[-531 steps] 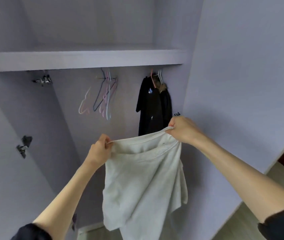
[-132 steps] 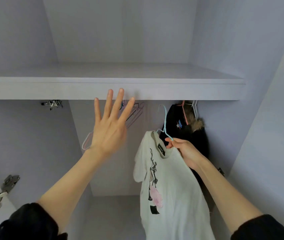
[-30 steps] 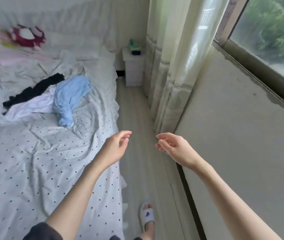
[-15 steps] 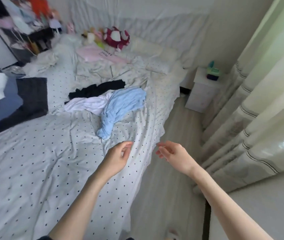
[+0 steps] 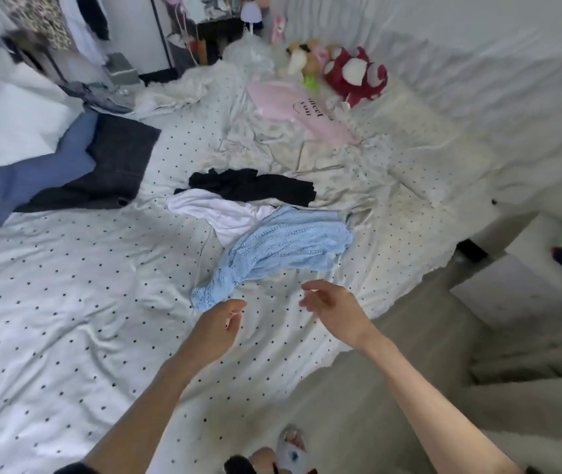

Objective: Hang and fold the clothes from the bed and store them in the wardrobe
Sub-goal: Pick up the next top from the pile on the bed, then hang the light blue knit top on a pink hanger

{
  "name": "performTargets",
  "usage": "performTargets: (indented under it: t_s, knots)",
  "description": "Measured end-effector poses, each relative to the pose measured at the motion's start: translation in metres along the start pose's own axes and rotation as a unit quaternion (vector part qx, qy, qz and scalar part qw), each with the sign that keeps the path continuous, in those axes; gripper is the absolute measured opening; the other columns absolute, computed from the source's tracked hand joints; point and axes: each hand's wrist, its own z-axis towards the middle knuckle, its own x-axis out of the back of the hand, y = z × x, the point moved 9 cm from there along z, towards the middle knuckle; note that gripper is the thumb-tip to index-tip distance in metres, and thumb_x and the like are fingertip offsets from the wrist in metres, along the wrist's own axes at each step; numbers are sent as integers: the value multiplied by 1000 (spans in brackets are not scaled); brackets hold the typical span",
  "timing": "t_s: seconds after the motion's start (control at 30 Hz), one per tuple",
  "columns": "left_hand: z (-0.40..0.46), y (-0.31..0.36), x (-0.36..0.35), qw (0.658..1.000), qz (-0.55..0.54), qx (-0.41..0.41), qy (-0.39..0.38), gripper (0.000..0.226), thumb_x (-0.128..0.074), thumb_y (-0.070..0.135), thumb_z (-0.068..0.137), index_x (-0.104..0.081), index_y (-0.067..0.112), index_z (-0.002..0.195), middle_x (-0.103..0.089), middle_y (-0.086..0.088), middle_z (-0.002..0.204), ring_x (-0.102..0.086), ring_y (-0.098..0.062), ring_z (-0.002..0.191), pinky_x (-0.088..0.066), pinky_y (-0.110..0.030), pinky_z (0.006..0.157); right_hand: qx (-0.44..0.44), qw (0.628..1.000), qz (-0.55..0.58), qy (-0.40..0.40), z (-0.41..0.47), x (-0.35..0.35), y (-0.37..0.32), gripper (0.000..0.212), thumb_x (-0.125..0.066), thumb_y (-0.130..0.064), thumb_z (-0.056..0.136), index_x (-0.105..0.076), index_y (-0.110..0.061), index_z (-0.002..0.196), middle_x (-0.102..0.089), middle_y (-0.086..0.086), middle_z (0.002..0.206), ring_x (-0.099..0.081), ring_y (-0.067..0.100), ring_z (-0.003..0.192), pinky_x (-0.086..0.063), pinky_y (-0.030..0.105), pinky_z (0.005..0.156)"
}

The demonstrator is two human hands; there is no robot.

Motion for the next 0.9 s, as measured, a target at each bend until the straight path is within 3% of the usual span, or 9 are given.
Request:
performTargets:
  t_s: [0.13,0.2,0.33,0.5,0.6,0.67,0.7,0.8,0.9]
  knots:
    - [46,-26,7,995,15,68,77,50,-52,-2,90,-38,1,138,-40,-20,138,-38,-32,130,-29,-34,107,42,990,-115,-72,76,-14,4,30,-40,-19,100,-55,-12,124,-70,6,105,-64,22,97,-47,28,84]
    - [68,-49,6,989,19,106,103,56,-55,-4,86,-35,-2,138,-36,-24,138,-33,-36,132,-28,-41,108,60,970,-198,-126,109,-32,14,33,-36,-23,101,-52,-14,129,-68,7,110,-64,21,96,-48,31,85]
    - [119,-98,-5,976,10,181,122,50,-55,5,90,-39,1,138,-40,-22,138,-35,-35,131,-27,-41,109,97,947,-263,-155,176,-57,25,34,-36,-22,101,-49,-13,131,-69,8,106,-64,20,90,-45,27,76]
    - [194,-151,-10,948,14,288,136,49,-50,30,95,-41,6,137,-43,-17,138,-37,-33,128,-32,-43,106,107,938,-265,-195,250,-93,38,36,-38,-20,100,-47,-13,135,-61,8,124,-58,20,109,-44,30,88]
    - [218,-168,-21,936,24,339,86,46,-50,43,93,-51,7,123,-59,-13,114,-52,-30,115,-39,-43,99,119,923,-306,-199,278,-104,48,37,-39,-19,100,-46,-13,136,-56,5,129,-50,19,119,-37,28,94]
    - [221,-161,-26,949,23,301,89,25,-51,26,94,-59,4,104,-62,-11,93,-59,-29,97,-45,-40,91,151,895,-374,-191,291,-109,50,39,-40,-19,99,-41,-16,138,-52,3,132,-44,20,123,-34,30,97]
    - [220,-150,-29,963,25,250,97,19,-51,17,93,-61,3,99,-62,-12,92,-60,-29,93,-46,-40,87,176,883,-398,-175,294,-109,47,42,-42,-19,99,-37,-16,140,-49,2,135,-40,20,126,-33,31,99]
    - [198,-119,-48,987,25,121,102,18,-57,9,89,-66,5,105,-63,-8,108,-55,-26,103,-42,-37,90,263,844,-432,-178,302,-124,30,58,-49,-16,95,-24,-18,148,-31,5,150,-23,22,140,-22,37,110]
    - [173,-99,-68,993,42,67,91,18,-60,7,87,-69,10,103,-62,-6,100,-54,-24,99,-36,-34,89,332,752,-503,-267,294,-153,32,64,-48,-22,96,-14,-29,150,-7,1,159,3,23,146,-1,51,117]
